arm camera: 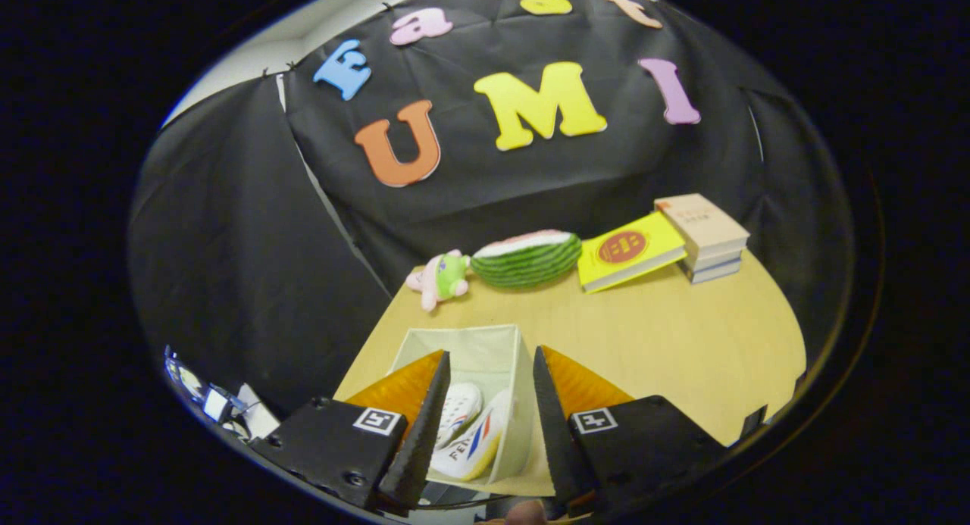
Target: Open the storage box then place both shoes into the box .Put the left shoe in first, then the right shoe, with the right side of both shoes facing outward in a uniform manner.
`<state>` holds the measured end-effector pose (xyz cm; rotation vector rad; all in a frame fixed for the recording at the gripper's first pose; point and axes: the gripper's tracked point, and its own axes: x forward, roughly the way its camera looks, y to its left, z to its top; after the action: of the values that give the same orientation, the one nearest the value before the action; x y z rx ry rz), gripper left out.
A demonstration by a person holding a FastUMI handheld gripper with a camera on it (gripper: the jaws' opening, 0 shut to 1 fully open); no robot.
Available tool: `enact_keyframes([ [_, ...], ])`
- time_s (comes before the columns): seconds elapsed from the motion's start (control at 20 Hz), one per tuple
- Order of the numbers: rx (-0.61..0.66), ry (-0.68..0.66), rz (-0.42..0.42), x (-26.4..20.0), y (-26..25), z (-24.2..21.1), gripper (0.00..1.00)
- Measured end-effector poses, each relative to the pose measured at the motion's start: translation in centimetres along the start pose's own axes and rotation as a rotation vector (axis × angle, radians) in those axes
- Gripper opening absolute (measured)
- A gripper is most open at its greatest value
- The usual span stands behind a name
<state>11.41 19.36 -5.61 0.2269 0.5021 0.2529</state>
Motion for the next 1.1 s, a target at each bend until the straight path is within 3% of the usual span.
enact_keyframes([
  [0.05, -0.022, -0.071, -0.017, -1.1, -0.8, 1.5, 0.69],
  [0.2, -0.086, -0.258, -0.063, -4.9, -3.4, 4.5, 0.92],
  [0.5, -0.14, -0.542, -0.144, -14.0, -6.4, 6.3, 0.98],
  [0.85, -0.174, -0.671, -0.214, -17.1, -9.7, 3.8, 1.0],
  [1.1, -0.177, -0.656, -0.242, -17.9, -11.4, 1.8, 1.0],
])
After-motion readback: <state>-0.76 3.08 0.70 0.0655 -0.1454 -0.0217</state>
